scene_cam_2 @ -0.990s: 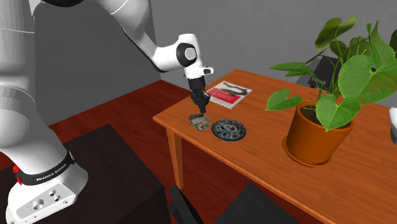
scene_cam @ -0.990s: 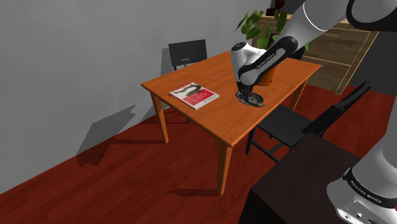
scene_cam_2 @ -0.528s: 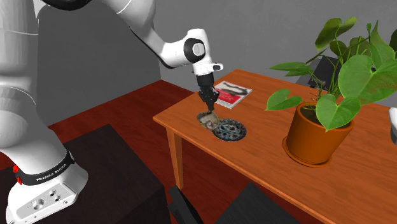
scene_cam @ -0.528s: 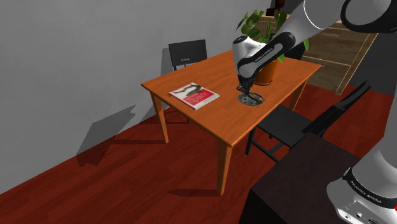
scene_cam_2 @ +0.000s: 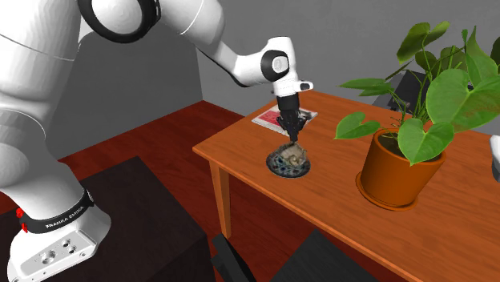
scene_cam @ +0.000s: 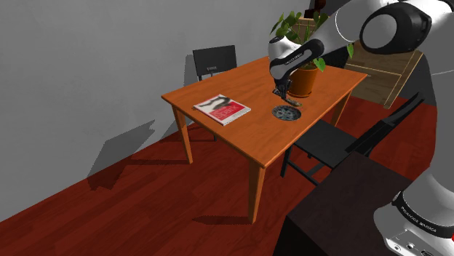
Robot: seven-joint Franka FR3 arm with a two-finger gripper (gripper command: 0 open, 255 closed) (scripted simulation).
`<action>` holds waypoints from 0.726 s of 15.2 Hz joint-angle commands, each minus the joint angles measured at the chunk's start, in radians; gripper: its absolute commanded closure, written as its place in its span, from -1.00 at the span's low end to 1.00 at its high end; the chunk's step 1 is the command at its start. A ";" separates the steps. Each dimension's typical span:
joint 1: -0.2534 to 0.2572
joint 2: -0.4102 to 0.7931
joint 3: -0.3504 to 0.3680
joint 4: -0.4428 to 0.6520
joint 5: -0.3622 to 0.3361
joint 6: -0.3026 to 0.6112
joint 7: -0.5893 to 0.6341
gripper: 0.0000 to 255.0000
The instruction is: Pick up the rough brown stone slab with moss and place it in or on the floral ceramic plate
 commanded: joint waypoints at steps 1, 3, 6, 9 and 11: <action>-0.022 0.062 -0.002 0.101 0.013 -0.027 -0.042 1.00; -0.022 0.077 -0.003 0.098 0.010 -0.011 -0.035 1.00; -0.021 0.100 -0.005 0.096 0.005 0.014 -0.025 1.00; -0.021 0.125 -0.008 0.097 0.001 0.037 -0.015 1.00; -0.020 0.142 -0.010 0.098 -0.002 0.052 -0.009 1.00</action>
